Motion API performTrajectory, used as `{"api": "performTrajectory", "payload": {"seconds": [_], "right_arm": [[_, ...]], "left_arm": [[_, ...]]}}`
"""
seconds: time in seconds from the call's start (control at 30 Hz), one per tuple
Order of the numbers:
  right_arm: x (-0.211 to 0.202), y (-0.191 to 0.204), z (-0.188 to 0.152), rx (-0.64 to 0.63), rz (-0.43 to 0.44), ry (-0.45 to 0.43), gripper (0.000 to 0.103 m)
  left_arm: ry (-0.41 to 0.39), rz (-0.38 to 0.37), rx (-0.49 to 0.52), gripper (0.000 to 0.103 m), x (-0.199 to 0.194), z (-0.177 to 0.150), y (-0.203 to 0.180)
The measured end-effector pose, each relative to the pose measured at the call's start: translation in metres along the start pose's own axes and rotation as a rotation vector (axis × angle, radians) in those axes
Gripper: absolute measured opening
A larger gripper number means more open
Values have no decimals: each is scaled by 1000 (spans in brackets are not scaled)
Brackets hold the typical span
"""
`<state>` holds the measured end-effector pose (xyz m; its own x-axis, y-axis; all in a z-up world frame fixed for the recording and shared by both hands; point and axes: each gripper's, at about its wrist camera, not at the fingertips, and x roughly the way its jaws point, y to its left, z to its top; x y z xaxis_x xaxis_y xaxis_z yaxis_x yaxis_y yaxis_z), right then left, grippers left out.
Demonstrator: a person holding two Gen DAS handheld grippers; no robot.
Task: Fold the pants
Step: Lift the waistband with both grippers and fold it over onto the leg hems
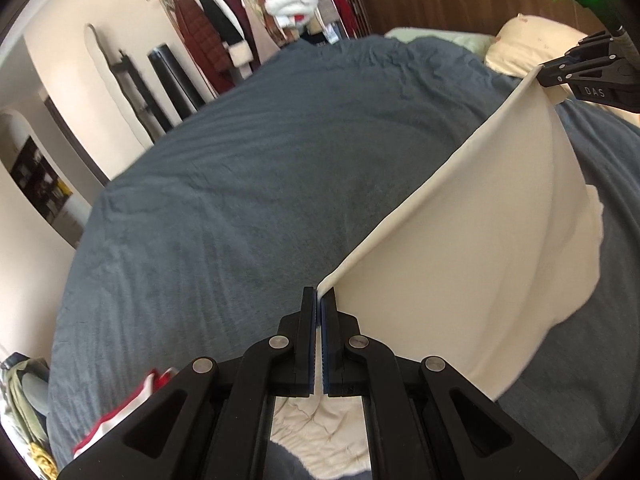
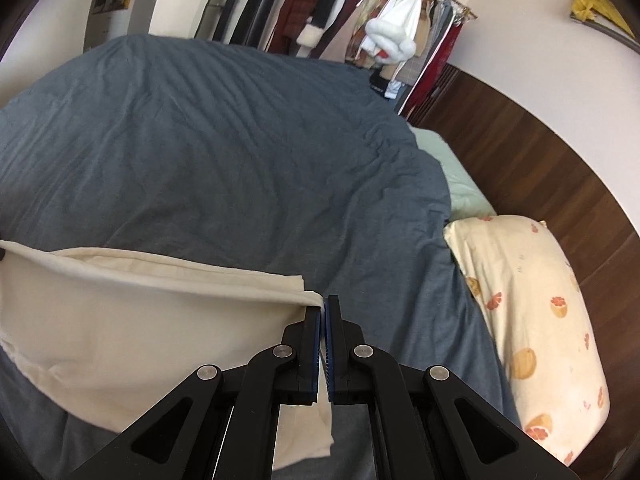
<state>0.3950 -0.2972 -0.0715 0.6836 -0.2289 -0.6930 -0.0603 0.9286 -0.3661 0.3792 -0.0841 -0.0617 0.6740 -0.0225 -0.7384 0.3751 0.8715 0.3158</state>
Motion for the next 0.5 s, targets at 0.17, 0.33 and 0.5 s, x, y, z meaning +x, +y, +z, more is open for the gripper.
{"api": "performTrajectory", "payload": {"seconds": [0.17, 0.33, 0.5], "right_arm": [[50, 10, 13, -52, 11, 88, 1], [93, 23, 23, -107, 13, 163, 1], [133, 34, 30, -111, 25, 228, 2]], "left_arm": [[74, -15, 31, 4, 40, 5, -1], [139, -25, 50, 5, 76, 6, -5], [202, -44, 12, 16, 102, 2, 0]]}}
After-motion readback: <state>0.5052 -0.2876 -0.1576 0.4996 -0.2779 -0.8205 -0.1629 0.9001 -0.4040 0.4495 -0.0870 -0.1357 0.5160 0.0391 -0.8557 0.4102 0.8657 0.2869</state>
